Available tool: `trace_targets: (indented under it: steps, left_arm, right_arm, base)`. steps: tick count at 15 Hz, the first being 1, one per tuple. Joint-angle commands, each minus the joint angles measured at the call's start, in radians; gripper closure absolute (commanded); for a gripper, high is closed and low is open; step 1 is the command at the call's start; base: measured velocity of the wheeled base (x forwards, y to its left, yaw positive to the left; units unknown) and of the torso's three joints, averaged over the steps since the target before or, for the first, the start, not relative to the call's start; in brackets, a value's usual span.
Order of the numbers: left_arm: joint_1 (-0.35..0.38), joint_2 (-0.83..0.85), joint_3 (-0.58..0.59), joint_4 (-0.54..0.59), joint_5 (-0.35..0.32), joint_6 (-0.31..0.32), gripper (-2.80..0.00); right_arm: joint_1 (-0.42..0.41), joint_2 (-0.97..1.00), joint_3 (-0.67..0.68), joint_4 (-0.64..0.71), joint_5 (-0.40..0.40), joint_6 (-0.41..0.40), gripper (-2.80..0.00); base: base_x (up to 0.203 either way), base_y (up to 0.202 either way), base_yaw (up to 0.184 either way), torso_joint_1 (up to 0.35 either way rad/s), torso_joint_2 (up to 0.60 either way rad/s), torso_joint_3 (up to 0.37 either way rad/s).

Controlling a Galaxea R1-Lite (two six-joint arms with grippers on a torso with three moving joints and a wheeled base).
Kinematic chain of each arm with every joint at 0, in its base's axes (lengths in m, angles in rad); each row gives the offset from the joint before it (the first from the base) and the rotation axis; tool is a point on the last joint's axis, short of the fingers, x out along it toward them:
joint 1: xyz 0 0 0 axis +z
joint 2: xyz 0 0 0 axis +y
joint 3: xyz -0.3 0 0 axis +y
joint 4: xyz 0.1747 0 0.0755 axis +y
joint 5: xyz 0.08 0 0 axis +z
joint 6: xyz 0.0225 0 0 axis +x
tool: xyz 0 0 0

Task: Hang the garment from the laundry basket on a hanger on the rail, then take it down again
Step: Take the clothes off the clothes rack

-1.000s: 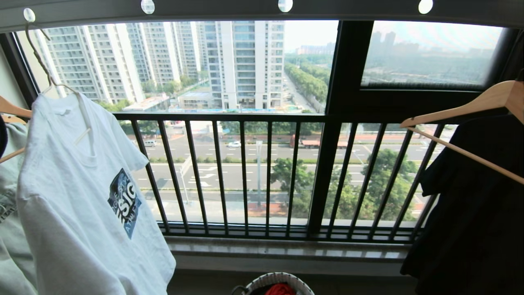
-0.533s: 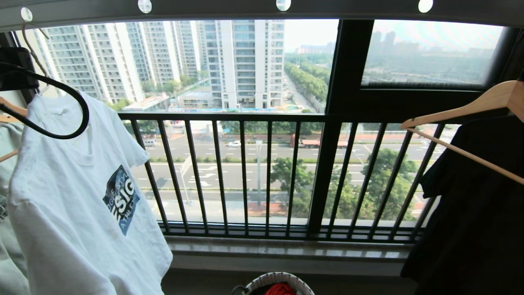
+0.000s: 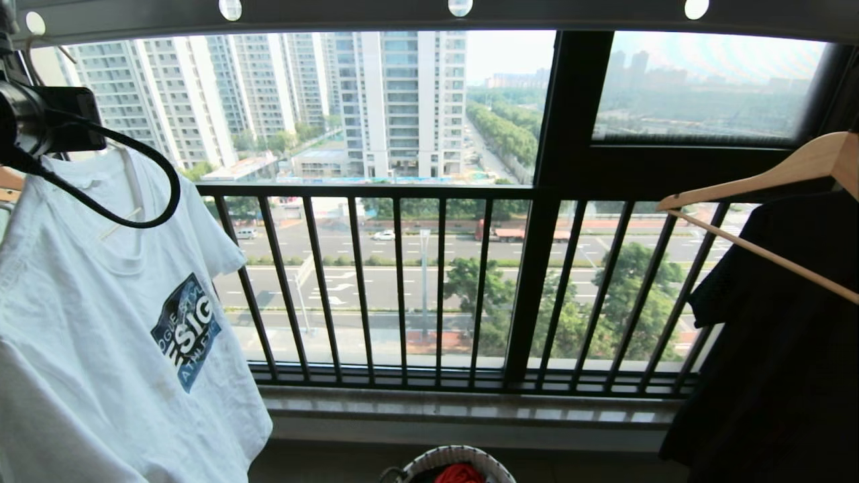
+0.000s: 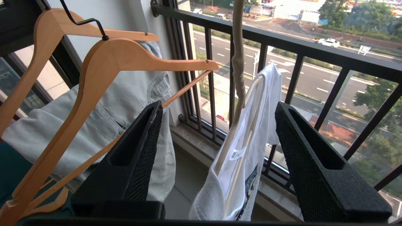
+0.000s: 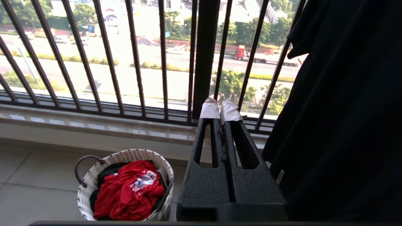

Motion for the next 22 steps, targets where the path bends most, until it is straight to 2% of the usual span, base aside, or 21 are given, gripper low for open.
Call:
trace_targets:
  steps: [1,7,10,11,22]
  left_arm:
    - [0.003,0.031,-0.005,-0.003,-0.018,-0.005,-2.80]
    - [0.023,0.107,-0.026,-0.116,-0.020,-0.020,-2.80]
    - [0.031,0.127,-0.032,-0.122,-0.020,-0.020,-2.80]
    - [0.035,0.131,-0.032,-0.122,-0.022,-0.020,0.00]
    - [0.037,0.126,-0.026,-0.122,-0.020,-0.020,0.00]
  right_arm:
    - [0.000,0.003,0.000,0.000,0.001,-0.001,0.00]
    - [0.000,0.002,0.000,0.000,0.001,-0.001,0.00]
    - [0.000,0.002,0.000,0.000,0.001,-0.001,0.00]
    - [0.000,0.002,0.000,0.000,0.001,-0.001,0.00]
    - [-0.001,0.002,0.000,0.000,0.001,-0.001,0.00]
  base:
    - [0.000,0.000,0.000,0.000,0.00,0.000]
    - [0.000,0.000,0.000,0.000,0.00,0.000]
    - [0.000,0.000,0.000,0.000,0.00,0.000]
    - [0.000,0.000,0.000,0.000,0.00,0.000]
    - [0.000,0.000,0.000,0.000,0.00,0.000]
